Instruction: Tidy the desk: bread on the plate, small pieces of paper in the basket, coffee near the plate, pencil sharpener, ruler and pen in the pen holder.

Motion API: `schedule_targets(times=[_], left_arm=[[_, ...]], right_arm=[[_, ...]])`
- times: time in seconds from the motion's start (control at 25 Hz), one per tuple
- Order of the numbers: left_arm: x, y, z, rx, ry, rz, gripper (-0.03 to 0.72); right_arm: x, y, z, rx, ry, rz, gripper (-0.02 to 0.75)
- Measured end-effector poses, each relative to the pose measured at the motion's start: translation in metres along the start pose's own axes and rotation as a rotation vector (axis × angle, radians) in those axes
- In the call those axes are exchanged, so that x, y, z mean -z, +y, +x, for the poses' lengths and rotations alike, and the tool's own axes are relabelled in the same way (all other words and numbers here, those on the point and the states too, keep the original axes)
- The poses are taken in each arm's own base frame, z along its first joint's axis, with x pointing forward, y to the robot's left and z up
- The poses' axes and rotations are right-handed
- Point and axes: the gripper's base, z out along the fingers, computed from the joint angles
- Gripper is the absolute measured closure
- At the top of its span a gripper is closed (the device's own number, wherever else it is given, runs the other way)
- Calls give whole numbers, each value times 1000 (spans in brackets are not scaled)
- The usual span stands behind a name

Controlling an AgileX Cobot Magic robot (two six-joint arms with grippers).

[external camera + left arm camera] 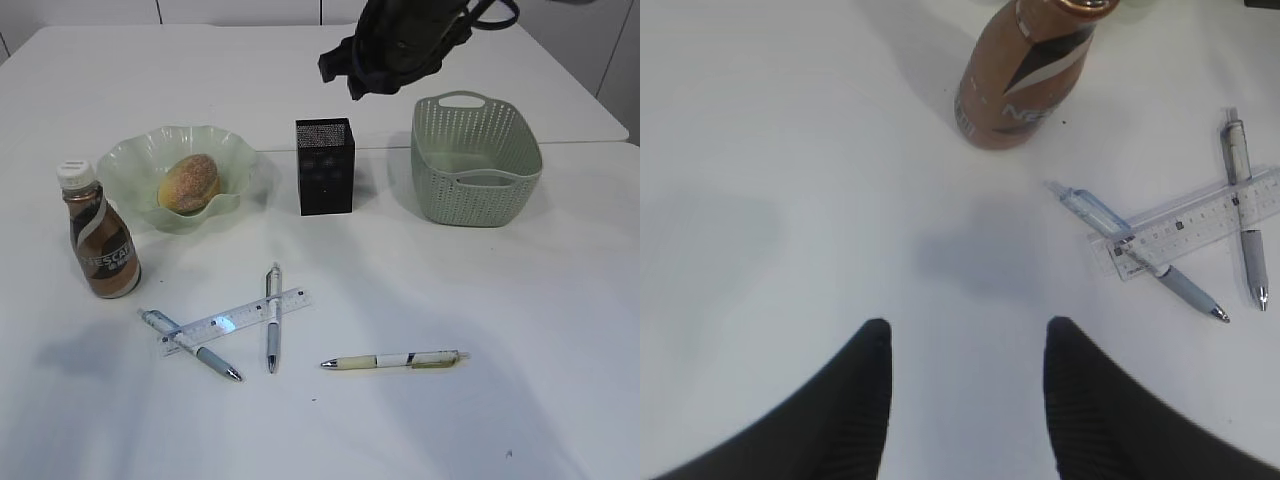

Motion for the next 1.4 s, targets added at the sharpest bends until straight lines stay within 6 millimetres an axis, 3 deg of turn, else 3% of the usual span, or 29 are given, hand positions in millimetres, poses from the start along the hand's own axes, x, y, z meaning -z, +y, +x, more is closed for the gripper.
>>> schedule_targets(times=[0.04,0.44,0.76,0.88,0.92,1.24,1.4], left_arm=[[0,0,0,0,0,0,341],[0,0,0,0,0,0,341],[0,0,0,0,2,0,341],[0,0,0,0,2,0,341],[0,0,0,0,2,0,341],[0,0,0,0,3,0,341],[0,0,0,0,5,1,341]], right_arm=[[14,-3,-1,-1,19,1,299],[66,-10,0,41,127,-35,299],[127,-20,-4,32,112,-48,299],[135,-22,-3,28,115,-53,299],[146,-23,0,35,148,-55,299],[160,-22,2,37,152,-105,299],[182,-25,10,49,134,-117,299]])
